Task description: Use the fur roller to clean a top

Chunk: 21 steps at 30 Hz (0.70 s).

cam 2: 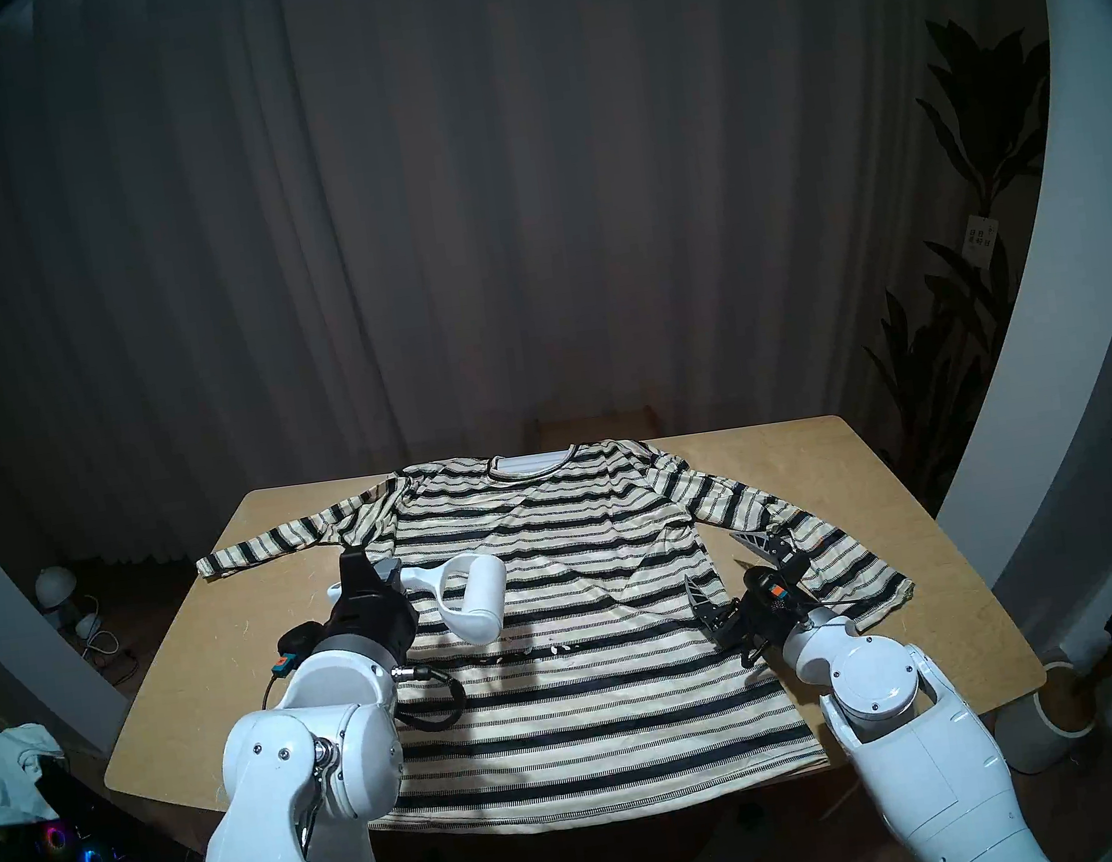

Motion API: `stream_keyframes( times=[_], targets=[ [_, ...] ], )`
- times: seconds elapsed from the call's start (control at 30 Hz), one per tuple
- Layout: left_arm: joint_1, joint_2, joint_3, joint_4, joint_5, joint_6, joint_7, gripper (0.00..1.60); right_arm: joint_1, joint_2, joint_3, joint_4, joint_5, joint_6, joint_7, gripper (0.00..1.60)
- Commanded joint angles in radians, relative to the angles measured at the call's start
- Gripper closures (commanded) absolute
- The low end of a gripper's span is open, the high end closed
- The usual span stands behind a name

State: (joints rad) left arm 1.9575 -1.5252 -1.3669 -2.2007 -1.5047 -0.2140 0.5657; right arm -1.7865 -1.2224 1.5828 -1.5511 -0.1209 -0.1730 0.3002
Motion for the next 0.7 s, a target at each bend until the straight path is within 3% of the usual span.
stream_keyframes(
  times=[0.0,0.13,0.33,0.67],
  targets=[
    [-0.035,0.040,0.066,-0.005,0.010,-0.062,-0.011,1.60,-0.011,-0.004,0.013,-0.034,-0.016,0.018,-0.030,0.00],
    [-0.059,0.065,0.113,0.014,0.008,-0.116,0.003,1.60,-0.010,-0.003,0.012,-0.031,-0.022,0.023,-0.031,0.00],
    [-0.082,0.124,0.208,0.068,0.010,-0.235,-0.072,1.60,-0.001,-0.003,0.010,-0.015,-0.027,0.023,-0.030,0.00],
    [-0.149,0.234,0.378,0.157,0.185,-0.349,-0.226,1.60,-0.002,0.003,0.017,0.000,-0.016,0.022,-0.019,0.00]
  ],
)
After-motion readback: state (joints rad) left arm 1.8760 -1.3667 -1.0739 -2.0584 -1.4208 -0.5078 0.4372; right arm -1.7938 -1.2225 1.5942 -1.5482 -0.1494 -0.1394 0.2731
